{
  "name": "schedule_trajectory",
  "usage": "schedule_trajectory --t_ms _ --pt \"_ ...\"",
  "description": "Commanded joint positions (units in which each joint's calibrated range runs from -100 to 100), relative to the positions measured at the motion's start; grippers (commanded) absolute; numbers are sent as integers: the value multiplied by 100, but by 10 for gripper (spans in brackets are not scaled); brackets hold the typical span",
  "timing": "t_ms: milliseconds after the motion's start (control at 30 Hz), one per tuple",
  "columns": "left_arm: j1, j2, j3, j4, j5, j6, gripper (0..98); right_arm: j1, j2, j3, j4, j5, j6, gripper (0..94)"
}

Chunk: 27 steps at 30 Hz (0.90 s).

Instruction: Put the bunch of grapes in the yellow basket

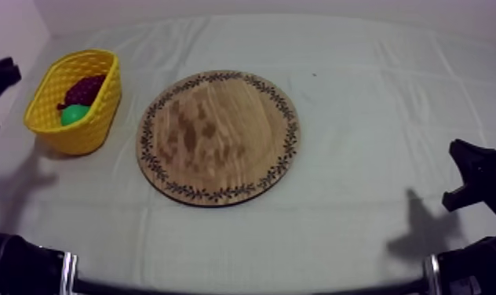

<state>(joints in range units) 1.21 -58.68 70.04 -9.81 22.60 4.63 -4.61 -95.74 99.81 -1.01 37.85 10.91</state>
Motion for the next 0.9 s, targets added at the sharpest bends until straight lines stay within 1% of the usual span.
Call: schedule_trajectory --t_ms 0,200,333,533,600,733,867 --pt "18 -1295 1149 6 71 -15 1 2 -1 -3 1 -3 1 4" --pt "110 -2509 2198 1 269 -170 0 2 -1 -3 1 -3 1 4" --pt "181 -3082 2628 1 370 -245 0 2 -1 -3 1 -3 2 4" --pt "132 -3546 2908 375 524 -603 0 2 -1 -3 1 -3 2 4" --pt "112 -3665 2942 476 590 -671 0 2 -1 -3 1 -3 4 4" --pt "101 -3936 2969 572 719 -685 0 2 -1 -3 1 -3 5 4" --pt "154 -4085 2981 599 826 -746 0 2 -1 -3 1 -3 2 4"
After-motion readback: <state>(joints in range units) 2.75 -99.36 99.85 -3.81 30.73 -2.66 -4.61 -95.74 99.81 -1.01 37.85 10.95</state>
